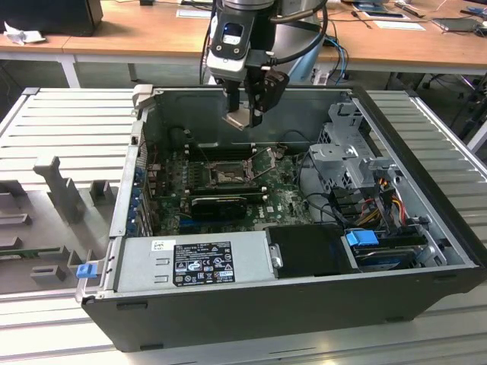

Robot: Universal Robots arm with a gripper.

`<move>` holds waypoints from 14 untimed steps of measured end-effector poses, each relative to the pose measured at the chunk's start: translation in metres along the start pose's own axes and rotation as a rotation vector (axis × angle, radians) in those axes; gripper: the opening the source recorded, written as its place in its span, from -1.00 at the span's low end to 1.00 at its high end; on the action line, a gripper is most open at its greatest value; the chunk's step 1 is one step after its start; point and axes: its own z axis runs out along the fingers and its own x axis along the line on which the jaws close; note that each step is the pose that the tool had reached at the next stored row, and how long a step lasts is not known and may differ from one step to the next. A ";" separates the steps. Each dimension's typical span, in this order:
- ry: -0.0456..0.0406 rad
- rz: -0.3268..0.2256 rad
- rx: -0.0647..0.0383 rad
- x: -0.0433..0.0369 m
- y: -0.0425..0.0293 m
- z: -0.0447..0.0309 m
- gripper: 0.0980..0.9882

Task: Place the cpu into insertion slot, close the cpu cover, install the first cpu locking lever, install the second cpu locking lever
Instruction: 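Place the cpu into insertion slot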

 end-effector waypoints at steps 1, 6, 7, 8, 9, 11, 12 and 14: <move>0.0000 0.000 0.000 0.0000 0.0000 0.0005 -0.03; -0.0012 0.012 0.000 0.0000 -0.0002 0.0013 -0.03; -0.0018 0.020 0.000 0.0000 -0.0002 0.0014 -0.03; -0.0024 0.027 0.000 0.0000 -0.0002 0.0014 -0.03; -0.0031 0.034 0.000 0.0000 -0.0001 0.0014 -0.03; -0.0045 0.049 -0.001 0.0000 -0.0002 0.0015 -0.03; -0.0052 0.057 -0.001 0.0000 -0.0001 0.0015 -0.03; -0.0068 0.075 -0.001 0.0000 -0.0002 0.0015 -0.03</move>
